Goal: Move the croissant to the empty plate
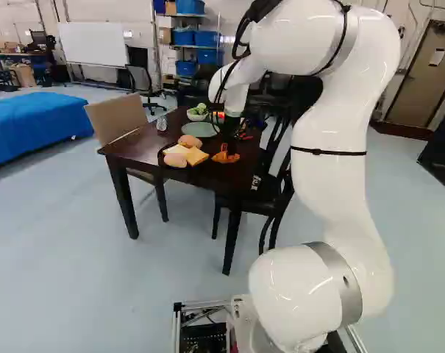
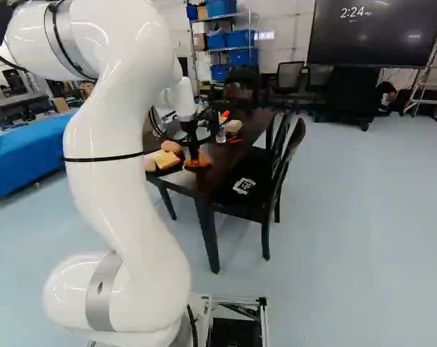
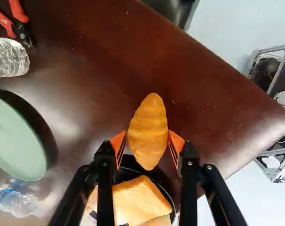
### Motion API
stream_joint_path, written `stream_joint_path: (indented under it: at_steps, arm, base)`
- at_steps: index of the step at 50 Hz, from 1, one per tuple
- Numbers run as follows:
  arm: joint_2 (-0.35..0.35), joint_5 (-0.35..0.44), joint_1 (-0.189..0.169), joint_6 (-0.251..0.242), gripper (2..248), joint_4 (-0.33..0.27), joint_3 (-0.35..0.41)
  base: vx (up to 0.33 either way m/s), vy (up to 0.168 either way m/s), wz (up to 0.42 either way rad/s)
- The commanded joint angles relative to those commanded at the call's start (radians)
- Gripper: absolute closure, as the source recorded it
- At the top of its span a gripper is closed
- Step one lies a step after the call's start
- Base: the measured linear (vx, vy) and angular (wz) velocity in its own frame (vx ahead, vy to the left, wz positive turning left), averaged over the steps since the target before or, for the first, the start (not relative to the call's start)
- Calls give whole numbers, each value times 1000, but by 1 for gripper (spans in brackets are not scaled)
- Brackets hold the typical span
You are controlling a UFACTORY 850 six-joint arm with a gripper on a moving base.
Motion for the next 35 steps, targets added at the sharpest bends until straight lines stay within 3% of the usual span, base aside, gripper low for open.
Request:
stream_joint_path:
  at_steps: [35]
  arm:
    - [0, 0, 0, 0, 114, 0, 0]
  base:
    - [0, 0, 0]
